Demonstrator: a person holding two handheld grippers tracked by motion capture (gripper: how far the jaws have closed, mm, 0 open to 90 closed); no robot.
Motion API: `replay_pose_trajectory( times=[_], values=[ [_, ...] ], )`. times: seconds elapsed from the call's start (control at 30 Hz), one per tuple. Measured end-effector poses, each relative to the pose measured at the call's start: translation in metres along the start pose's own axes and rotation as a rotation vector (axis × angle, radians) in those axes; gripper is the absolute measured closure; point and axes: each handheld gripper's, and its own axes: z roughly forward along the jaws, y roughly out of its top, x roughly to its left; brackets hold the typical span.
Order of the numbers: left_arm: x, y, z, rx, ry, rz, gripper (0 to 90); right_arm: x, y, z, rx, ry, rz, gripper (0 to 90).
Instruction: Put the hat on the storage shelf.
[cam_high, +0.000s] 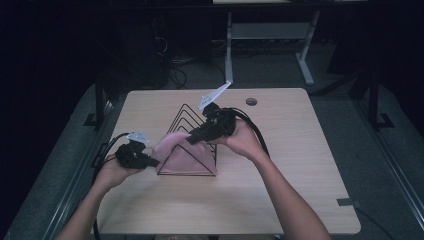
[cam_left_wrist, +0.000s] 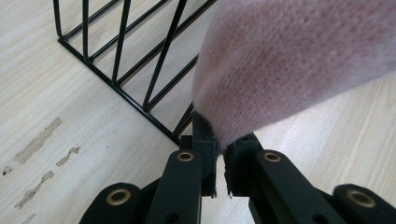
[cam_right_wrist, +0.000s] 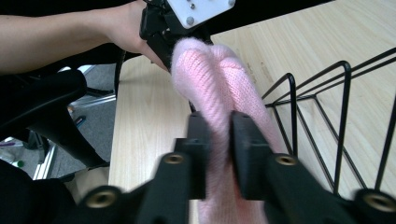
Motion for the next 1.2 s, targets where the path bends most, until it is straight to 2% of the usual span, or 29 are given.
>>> replay_pose_trajectory(
  times=[0.07,0.1,0.2,0.27,0.3,0.4,0.63,0.87,1.0,1.03,1.13,1.2],
  values=[
    [-0.001,0.000,0.002,0.003,0.008,-0.003,84.5,0.001,0.001,-0.001,-0.009,-0.003,-0.003,75.8],
    [-0.001,0.001,0.004,0.020,0.015,0.003,84.5,0.002,0.001,-0.001,-0.003,-0.011,-0.012,79.9],
    [-0.002,0.000,0.007,0.027,0.019,0.005,84.5,0.003,0.000,0.003,0.009,-0.014,-0.018,83.2],
    [-0.001,0.000,0.007,0.034,0.018,0.010,84.4,0.003,0.000,0.004,0.016,-0.018,-0.020,83.5],
    [0.001,-0.001,0.007,0.035,0.018,-0.003,84.4,0.003,-0.002,0.007,0.024,-0.016,-0.011,83.9],
    [0.002,-0.001,0.007,0.034,0.022,-0.008,84.5,0.003,-0.004,0.009,0.023,-0.010,-0.012,84.0],
    [0.003,-0.001,0.008,0.048,0.023,-0.013,84.4,-0.001,-0.012,0.012,0.005,0.011,0.006,83.8],
    [0.002,0.000,0.008,0.042,0.028,-0.013,83.2,0.000,-0.013,0.012,-0.001,0.009,0.015,83.5],
    [0.002,-0.001,0.006,0.045,0.004,-0.012,80.6,-0.001,-0.014,0.010,-0.016,0.013,0.018,82.2],
    [0.001,-0.001,0.003,0.042,-0.006,-0.002,78.5,-0.001,-0.015,0.009,-0.026,0.019,0.026,78.1],
    [0.000,-0.001,0.001,0.033,-0.007,-0.002,77.4,-0.003,-0.016,0.010,-0.036,0.048,0.038,74.5],
    [0.000,0.000,-0.003,0.037,-0.002,0.019,76.5,-0.003,-0.018,0.009,-0.040,0.039,0.040,70.6]
  ],
)
